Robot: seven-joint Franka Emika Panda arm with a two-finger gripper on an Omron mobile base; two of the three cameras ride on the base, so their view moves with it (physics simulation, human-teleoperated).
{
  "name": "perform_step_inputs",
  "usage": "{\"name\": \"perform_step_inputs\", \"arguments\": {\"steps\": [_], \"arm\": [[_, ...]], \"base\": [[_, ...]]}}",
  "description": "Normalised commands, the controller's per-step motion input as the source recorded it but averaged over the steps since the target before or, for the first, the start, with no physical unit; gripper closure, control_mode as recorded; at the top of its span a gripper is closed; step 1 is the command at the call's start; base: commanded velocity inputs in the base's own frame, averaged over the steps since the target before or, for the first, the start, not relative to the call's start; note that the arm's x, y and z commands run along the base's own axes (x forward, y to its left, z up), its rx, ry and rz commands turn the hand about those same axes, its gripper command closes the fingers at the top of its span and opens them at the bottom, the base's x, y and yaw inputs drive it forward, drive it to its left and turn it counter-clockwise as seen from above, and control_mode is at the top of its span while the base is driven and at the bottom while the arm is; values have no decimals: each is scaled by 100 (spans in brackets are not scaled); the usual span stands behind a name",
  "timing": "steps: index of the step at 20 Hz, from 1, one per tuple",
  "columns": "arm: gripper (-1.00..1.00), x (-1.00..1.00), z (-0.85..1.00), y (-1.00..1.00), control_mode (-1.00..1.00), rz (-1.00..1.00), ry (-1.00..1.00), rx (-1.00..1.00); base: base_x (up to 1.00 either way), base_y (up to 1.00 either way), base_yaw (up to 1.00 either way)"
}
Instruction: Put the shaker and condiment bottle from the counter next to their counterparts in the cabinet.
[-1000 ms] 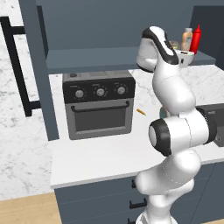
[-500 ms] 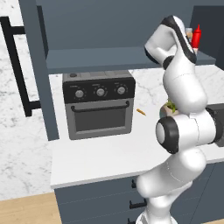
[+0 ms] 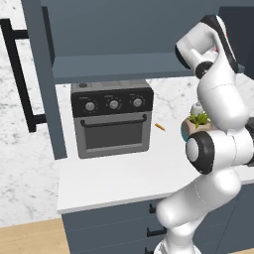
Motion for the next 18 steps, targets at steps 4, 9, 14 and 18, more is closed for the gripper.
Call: {"name": "perform_step_inputs", "arguments": {"steps": [4,9,14,18], "arm": [[100,0,-17,7,-100,0,0,0],[100,0,-16,16,-100,0,0,0],[100,7,0,11,-100,0,0,0],[100,29,0,11,-100,0,0,0]], "base": [[0,0,0],[0,0,0],[0,0,0],[0,0,0]]}}
